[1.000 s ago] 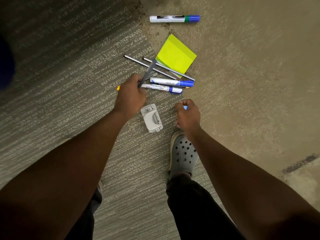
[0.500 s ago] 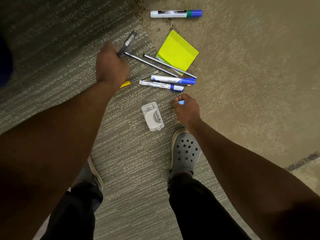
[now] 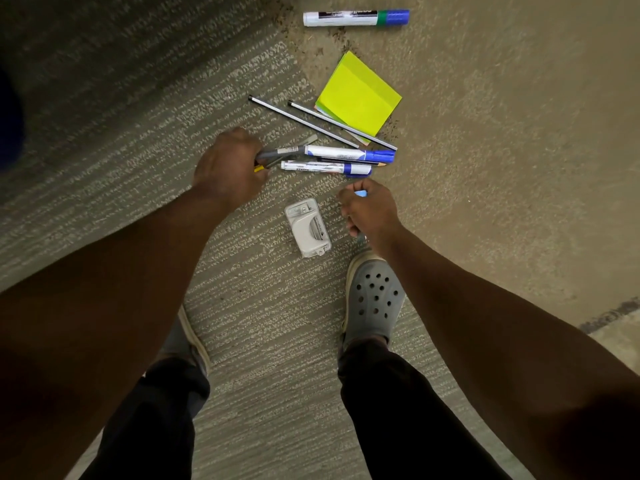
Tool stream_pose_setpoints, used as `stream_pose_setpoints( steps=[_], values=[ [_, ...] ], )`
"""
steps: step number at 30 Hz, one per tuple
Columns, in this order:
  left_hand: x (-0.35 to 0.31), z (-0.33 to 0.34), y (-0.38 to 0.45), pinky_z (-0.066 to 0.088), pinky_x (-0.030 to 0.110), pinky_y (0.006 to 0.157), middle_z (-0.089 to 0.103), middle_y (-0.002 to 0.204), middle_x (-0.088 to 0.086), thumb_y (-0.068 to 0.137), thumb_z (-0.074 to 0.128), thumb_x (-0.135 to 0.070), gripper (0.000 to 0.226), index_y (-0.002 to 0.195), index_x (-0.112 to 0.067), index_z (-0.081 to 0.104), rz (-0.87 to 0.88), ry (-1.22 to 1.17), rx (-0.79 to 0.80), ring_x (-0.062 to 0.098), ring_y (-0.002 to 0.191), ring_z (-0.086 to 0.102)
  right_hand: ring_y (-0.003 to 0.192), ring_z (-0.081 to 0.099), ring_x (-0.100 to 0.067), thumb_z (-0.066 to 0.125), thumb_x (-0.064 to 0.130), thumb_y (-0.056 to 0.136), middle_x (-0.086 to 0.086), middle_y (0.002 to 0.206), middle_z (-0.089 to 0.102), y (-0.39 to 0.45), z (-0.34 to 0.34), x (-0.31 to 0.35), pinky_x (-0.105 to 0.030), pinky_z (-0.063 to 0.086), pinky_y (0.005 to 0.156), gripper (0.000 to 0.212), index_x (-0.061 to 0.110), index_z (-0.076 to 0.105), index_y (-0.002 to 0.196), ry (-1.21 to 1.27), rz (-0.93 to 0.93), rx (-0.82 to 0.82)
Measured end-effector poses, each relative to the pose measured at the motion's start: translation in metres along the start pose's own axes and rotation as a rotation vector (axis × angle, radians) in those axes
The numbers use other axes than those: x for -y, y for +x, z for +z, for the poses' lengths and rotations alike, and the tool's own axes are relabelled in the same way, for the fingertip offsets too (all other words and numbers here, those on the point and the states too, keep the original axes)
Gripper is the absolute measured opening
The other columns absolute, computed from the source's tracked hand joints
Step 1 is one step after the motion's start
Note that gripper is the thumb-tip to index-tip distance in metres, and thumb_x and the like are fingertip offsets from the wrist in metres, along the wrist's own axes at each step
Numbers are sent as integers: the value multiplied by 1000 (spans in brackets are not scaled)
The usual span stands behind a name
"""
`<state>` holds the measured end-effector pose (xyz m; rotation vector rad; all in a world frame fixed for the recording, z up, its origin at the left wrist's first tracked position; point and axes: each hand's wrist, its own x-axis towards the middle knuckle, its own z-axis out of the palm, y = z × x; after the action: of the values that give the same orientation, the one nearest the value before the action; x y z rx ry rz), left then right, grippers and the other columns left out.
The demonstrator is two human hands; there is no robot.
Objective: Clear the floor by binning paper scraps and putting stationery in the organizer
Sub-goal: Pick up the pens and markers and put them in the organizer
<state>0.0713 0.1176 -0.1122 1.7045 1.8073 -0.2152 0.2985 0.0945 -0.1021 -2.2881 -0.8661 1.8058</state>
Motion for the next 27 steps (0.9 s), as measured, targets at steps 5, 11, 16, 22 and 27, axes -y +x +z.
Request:
stream_pose_setpoints(
  steps=[5, 11, 16, 22, 27],
  values=[
    [-1, -6, -15, 47, 43, 75, 60, 99, 23, 86, 60, -25, 25, 101, -5, 59, -69, -37, -68, 40, 98, 56, 48, 49, -16, 53, 14, 88, -1, 61, 56, -14, -7, 7, -26, 41, 45, 9, 11, 61, 91, 67, -25, 86],
    [-10, -44, -78, 44, 34, 59, 65, 82, 15, 91, 58, -23, 20, 107, -15, 49, -226, -362, -145, 33, 67, 59, 52, 45, -19, 40, 9, 58, -12, 70, 52, -61, -24, 39, -28, 37, 52, 29, 15, 53, 84, 267, -5, 138],
    [-42, -107, -148, 45, 22, 48, 70, 75, -9, 99, 49, -18, 17, 94, -34, 51, -335, -857, -19, 3, 51, 54, 55, 44, -21, 38, 3, 60, -12, 69, 48, -132, -44, 82, -29, 39, 52, 32, 11, 51, 89, 337, -71, 162],
    [-92, -246, -230, 33, 24, 46, 70, 83, -4, 102, 42, -11, 25, 105, -35, 50, -373, -1368, 83, 7, 54, 53, 47, 42, -18, 42, -9, 85, -5, 59, 48, -249, -63, 178, -27, 35, 50, 27, 13, 55, 94, 142, -248, 197],
    [-141, -379, -290, 28, 17, 39, 72, 83, -2, 100, 44, -8, 25, 120, -23, 40, -202, -1431, 173, 8, 52, 50, 44, 44, 1, 70, 32, 86, 13, 55, 53, -381, -82, 281, -15, 37, 45, 12, 23, 65, 90, -16, -488, 214]
  ],
)
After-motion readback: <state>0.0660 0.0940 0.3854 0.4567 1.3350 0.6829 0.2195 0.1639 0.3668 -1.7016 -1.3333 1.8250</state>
